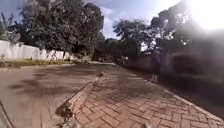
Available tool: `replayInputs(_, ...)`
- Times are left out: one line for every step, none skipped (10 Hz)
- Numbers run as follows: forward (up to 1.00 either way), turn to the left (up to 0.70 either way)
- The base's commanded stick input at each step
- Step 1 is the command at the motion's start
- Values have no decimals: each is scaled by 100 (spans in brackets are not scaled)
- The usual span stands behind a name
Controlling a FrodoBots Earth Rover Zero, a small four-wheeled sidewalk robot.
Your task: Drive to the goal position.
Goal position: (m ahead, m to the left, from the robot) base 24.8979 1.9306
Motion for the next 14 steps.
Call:
replayInputs(70, 0)
replayInputs(70, 0)
replayInputs(70, 0)
replayInputs(70, 0)
replayInputs(70, 0)
replayInputs(70, 0)
replayInputs(70, 0)
replayInputs(70, -9)
replayInputs(70, -28)
replayInputs(70, -34)
replayInputs(70, -34)
replayInputs(70, -22)
replayInputs(70, -5)
replayInputs(70, 0)
